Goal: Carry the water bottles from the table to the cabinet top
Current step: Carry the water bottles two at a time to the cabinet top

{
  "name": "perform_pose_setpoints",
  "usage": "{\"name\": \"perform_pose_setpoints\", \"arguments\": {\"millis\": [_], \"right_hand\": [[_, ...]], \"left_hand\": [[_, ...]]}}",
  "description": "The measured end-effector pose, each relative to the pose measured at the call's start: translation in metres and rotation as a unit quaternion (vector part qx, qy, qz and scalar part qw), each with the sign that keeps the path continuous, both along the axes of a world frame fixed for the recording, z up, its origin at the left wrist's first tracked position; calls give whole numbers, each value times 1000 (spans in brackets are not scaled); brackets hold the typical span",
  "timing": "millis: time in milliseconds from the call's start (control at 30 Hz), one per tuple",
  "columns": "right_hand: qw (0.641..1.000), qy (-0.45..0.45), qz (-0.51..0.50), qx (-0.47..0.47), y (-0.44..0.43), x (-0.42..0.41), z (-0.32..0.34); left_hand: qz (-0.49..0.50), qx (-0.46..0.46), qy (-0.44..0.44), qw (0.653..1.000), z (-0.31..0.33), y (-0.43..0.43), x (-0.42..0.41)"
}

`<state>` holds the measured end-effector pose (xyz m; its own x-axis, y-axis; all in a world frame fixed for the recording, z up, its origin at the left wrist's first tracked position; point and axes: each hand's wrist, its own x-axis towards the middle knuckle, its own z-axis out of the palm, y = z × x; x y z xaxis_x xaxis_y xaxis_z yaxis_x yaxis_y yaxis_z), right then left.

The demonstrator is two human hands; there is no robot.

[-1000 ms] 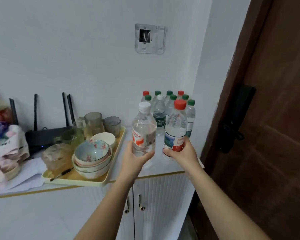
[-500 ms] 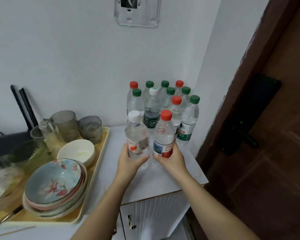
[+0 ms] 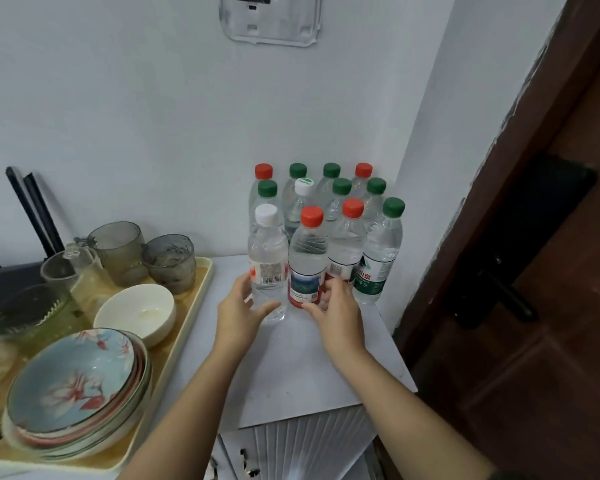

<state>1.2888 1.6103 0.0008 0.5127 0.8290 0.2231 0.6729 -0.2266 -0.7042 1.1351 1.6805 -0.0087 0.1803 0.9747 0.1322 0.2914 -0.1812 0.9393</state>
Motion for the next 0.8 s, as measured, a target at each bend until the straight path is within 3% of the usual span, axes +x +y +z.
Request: {"name": "perform_pose_setpoints", "arguments": {"millis": [367,467,567,667,800], "right_hand": [[999,-6,33,-15,16,10,3],[996,9,-31,87,-5,23,3],[969,18,-134,205,-18,48,1],[966,155,-132,158,-10,80,-5],[945,315,-10,83,5,101,-11]], "left_hand": [[0,37,39,999,-1,18,11],[4,14,35,999,-8,19,7],[-5,-26,12,1000,-13,26,5],[-29,-38,-6,999,-13,28,9],[-74,-32,-32,996,-11,28,14]]}}
